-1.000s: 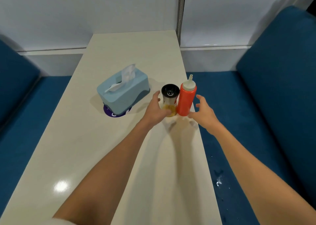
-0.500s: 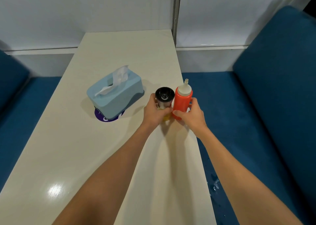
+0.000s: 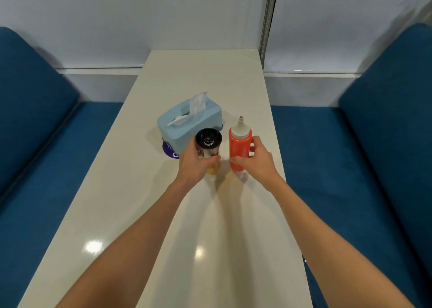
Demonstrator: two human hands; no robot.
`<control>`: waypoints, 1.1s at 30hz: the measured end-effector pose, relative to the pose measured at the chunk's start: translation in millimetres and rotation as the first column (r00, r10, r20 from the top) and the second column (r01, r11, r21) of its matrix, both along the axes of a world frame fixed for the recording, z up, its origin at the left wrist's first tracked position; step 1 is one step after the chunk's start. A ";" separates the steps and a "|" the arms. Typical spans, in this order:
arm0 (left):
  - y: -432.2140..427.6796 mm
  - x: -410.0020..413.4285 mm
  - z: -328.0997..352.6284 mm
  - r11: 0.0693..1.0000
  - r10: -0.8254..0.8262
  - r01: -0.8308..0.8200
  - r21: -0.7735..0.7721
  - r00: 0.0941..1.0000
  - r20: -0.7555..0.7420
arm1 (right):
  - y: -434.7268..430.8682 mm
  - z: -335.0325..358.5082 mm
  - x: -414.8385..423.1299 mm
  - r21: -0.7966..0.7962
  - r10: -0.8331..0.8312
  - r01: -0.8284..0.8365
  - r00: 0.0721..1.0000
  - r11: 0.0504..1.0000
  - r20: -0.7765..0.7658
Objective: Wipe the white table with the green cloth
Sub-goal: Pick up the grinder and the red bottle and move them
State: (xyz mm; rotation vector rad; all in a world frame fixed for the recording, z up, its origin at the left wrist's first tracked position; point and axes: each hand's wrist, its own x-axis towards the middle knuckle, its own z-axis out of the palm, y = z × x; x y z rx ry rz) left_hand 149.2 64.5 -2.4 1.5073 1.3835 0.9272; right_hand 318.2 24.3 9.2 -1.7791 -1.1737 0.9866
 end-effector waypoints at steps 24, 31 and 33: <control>-23.6 -133.4 -15.3 0.998 0.018 -0.017 -0.054 1.000 0.006 | -12.6 -11.9 -128.9 -0.027 0.127 -0.129 0.989 0.991 -0.072; -24.3 -135.6 -18.6 0.998 -0.009 0.009 -0.062 1.000 0.007 | -16.8 -19.1 -134.7 -0.051 0.114 -0.117 0.992 0.992 -0.050; -22.9 -139.8 -19.8 0.993 -0.054 0.053 -0.102 0.998 -0.007 | -19.4 -21.6 -134.9 -0.042 0.105 -0.107 0.993 0.993 -0.058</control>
